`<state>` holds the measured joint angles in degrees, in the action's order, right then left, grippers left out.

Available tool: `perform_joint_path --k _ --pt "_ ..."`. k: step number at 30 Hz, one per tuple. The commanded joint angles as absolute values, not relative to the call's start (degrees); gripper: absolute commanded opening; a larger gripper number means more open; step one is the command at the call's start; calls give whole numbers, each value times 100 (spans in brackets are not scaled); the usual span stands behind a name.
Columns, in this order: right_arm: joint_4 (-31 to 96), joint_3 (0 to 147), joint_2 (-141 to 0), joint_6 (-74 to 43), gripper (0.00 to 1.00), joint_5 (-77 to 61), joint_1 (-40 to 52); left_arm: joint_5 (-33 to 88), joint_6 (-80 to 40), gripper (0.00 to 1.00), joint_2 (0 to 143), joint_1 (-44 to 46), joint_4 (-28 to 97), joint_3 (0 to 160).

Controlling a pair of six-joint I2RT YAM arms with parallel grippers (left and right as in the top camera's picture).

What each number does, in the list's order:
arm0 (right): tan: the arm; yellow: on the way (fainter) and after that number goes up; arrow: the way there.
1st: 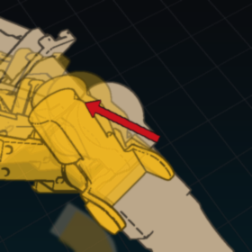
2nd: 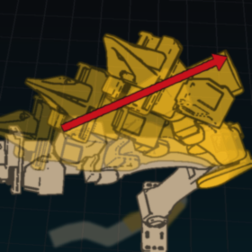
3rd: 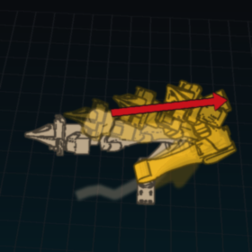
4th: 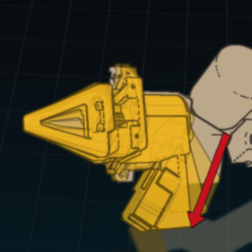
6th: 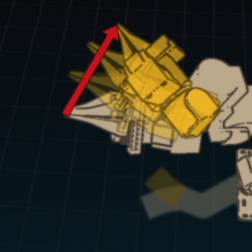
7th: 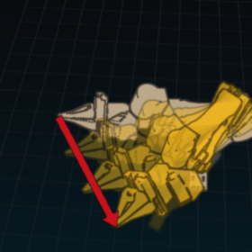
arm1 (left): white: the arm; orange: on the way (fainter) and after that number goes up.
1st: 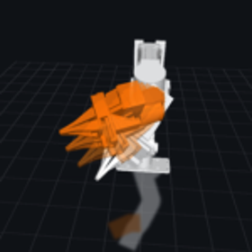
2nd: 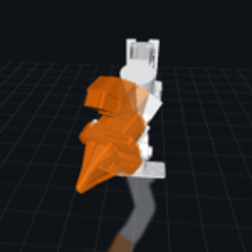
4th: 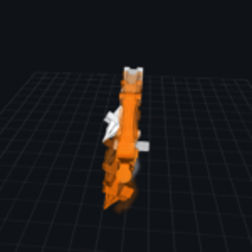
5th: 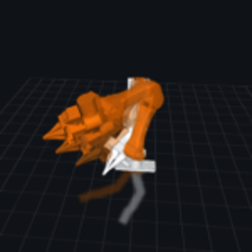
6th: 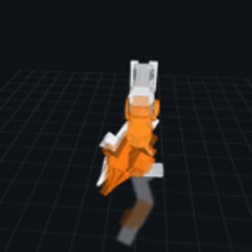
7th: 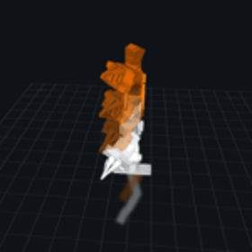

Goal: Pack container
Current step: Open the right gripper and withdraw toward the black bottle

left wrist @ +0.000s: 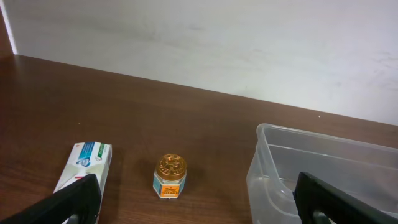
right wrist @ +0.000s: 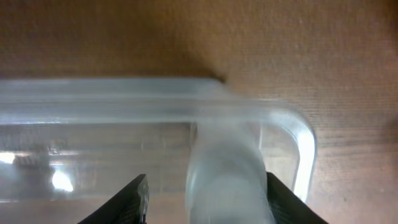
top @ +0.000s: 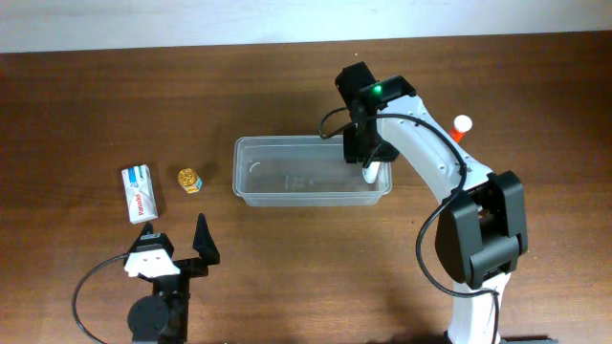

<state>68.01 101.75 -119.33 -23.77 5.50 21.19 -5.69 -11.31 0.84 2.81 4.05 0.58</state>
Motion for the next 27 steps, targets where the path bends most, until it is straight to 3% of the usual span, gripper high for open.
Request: perform_joint_path --k 1,9,14,19,25,27 --pt "7004 10650 -11657 -2386 50 582 2093 -491 -1017 99 34 246 436 51" --pt "7870 11732 -11424 -2338 59 585 2095 -491 -1017 99 34 246 436 51" --pt "8807 12678 -11413 -2276 73 655 1970 -491 -1017 99 34 246 434 51" --pt "9736 13509 -11408 -2204 74 644 1542 -491 -1017 99 34 246 434 51" --pt "9736 13478 -10680 -1732 75 -270 996 -491 -1017 100 34 246 436 51" --pt "9736 13369 -10313 -1699 81 -154 836 -491 -1017 99 34 246 436 51"
